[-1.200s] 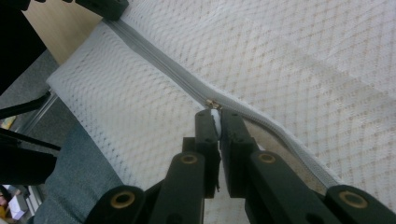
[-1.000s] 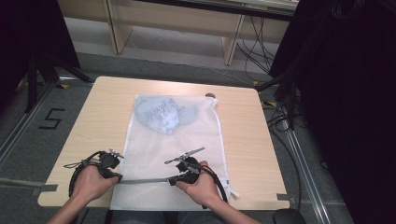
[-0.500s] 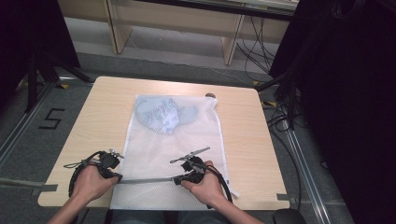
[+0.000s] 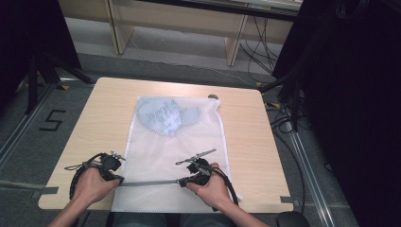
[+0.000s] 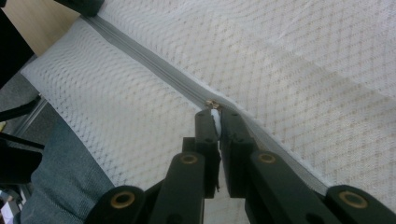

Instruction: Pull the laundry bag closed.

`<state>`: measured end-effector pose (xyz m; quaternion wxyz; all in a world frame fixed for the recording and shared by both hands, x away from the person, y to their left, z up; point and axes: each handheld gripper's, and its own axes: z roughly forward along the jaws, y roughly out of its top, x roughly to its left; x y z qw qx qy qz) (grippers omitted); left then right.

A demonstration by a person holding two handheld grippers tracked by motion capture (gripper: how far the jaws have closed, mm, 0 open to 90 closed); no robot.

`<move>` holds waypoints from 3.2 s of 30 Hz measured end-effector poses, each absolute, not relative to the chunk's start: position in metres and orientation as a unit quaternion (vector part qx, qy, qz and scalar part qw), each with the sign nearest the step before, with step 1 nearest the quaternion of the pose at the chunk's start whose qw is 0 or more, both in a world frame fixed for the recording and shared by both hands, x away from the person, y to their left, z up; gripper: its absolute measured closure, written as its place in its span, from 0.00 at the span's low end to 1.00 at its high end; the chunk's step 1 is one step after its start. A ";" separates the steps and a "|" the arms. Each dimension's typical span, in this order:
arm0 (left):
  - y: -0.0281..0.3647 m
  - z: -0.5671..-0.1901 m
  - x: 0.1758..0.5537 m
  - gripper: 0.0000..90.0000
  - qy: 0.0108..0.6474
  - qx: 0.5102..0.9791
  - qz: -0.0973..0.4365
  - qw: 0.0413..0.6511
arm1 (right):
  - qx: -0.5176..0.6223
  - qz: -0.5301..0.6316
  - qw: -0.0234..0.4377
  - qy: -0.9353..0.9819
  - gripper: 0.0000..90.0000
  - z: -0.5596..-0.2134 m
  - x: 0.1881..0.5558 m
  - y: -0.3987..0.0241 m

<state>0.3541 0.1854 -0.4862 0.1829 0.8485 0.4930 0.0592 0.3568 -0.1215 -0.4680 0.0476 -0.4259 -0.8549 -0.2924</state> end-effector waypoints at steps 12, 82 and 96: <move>0.187 -0.487 0.356 1.00 0.490 0.850 0.048 0.189 | -0.419 -0.305 0.053 -0.854 0.97 -0.468 0.361 -0.124; 0.187 -0.486 0.355 1.00 0.488 0.851 0.058 0.184 | -0.457 -0.290 0.046 -0.840 0.97 -0.463 0.357 -0.166; 0.185 -0.487 0.353 1.00 0.500 0.844 0.053 0.187 | -0.472 -0.289 0.044 -0.832 0.97 -0.463 0.357 -0.180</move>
